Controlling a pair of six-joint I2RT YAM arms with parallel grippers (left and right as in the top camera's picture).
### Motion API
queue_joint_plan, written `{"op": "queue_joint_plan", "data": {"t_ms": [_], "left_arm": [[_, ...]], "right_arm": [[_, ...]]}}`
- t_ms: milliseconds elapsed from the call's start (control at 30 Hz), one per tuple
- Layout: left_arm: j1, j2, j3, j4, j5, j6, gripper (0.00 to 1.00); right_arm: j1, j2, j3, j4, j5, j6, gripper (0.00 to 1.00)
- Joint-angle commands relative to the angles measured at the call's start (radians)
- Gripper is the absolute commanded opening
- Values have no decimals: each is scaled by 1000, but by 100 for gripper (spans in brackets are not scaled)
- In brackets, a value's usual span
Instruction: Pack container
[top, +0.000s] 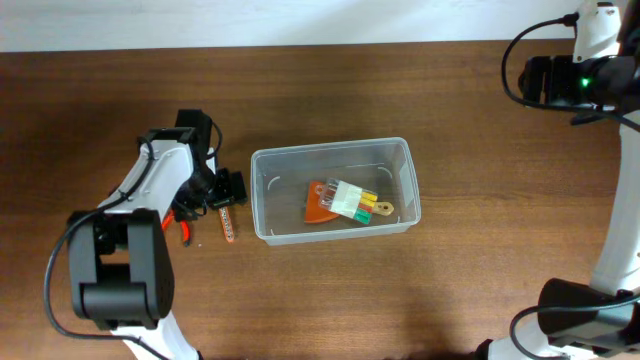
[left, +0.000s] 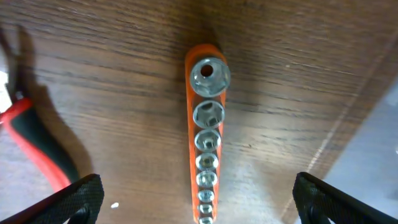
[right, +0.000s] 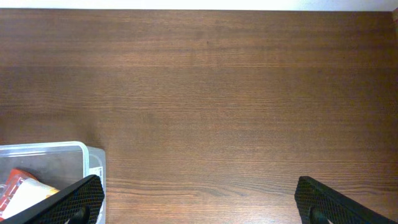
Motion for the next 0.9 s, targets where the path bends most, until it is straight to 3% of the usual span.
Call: {"op": "queue_joint_plan", "data": {"t_ms": [0, 867], "left_arm": [[0, 42, -4, 6, 16, 2, 99], [-79, 92, -19, 43, -95, 1, 99]], "right_arm": [[-3, 3, -4, 0, -14, 8, 99], [-2, 3, -4, -11, -14, 8, 99]]}}
